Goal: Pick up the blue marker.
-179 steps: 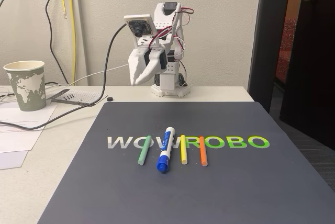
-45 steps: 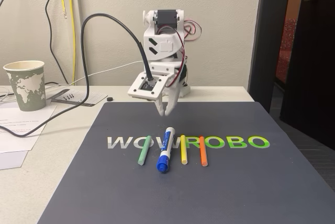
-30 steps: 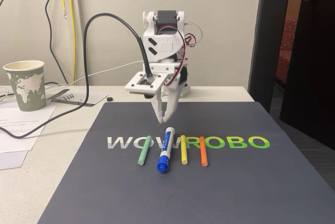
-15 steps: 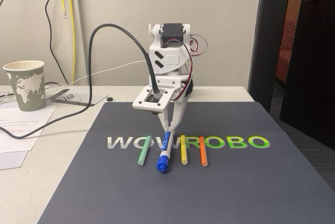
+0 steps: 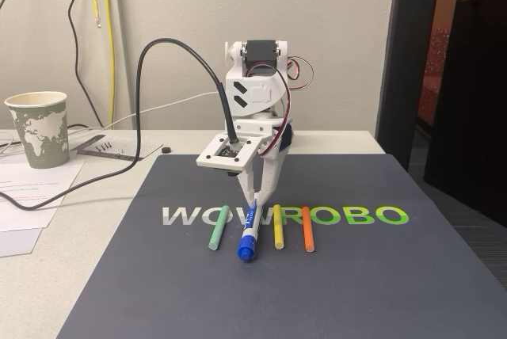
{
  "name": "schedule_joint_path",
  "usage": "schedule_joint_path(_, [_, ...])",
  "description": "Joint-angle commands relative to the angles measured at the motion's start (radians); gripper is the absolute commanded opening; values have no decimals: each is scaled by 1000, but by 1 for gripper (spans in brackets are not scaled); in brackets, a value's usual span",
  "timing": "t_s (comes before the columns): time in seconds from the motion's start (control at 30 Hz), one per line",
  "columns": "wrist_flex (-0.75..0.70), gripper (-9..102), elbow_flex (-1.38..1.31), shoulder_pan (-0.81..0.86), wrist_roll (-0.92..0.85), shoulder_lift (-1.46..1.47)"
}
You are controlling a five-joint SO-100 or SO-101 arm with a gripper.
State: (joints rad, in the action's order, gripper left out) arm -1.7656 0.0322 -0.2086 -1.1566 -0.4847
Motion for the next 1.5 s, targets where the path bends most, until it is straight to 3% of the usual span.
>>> schedule_joint_path(0.0, [0, 8, -41, 8, 6, -26])
schedule_joint_path(0.17, [-9, 14, -43, 20, 2, -35])
schedule_joint_path(0.5, [-21, 15, -43, 23, -14, -49])
schedule_joint_path(1.13, [18, 15, -43, 31, -296, -78])
schedule_joint_path(1.47, [129, 17, -44, 46, -360, -51])
